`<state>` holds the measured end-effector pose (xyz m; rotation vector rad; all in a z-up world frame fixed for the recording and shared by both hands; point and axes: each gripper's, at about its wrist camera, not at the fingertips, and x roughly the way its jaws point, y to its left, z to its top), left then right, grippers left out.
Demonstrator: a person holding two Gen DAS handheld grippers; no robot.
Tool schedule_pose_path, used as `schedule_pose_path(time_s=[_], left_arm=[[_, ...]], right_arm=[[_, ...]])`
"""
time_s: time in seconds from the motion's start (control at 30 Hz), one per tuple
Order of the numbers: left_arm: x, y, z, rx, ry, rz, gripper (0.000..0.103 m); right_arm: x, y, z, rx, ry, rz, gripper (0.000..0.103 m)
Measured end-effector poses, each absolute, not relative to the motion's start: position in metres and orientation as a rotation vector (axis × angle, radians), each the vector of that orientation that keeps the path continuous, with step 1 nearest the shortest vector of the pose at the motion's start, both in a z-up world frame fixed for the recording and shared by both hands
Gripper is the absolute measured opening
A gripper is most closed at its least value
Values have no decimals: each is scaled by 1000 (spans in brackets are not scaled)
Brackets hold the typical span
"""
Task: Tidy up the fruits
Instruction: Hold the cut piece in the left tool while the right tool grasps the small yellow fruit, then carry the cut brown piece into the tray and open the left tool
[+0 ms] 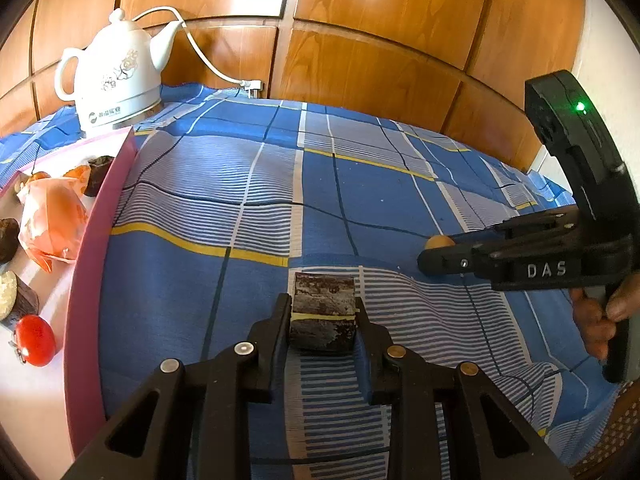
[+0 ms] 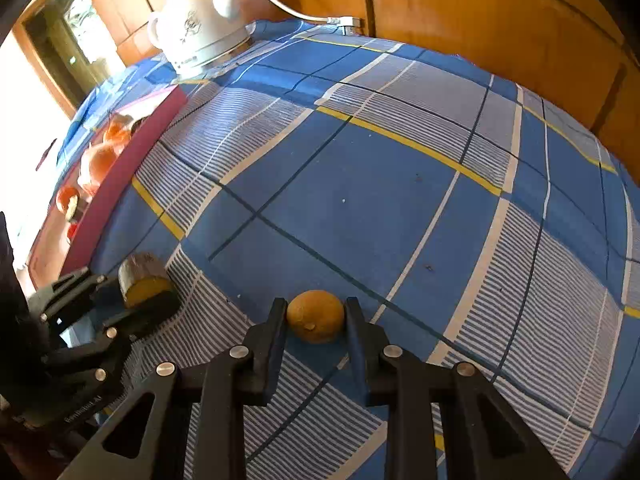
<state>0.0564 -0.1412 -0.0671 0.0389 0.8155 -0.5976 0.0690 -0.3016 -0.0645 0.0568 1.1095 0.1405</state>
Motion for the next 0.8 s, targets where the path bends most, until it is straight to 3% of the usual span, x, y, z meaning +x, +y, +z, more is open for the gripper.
schedule_pose_path(time_s=[0.4, 0.8], left_arm=[[56, -145, -66, 64, 821, -587, 29], [56, -141, -52, 62, 861, -589, 27]], right_arm=[[69, -304, -66, 67, 1112, 142, 29], [63, -285, -67, -124, 1073, 133, 29]])
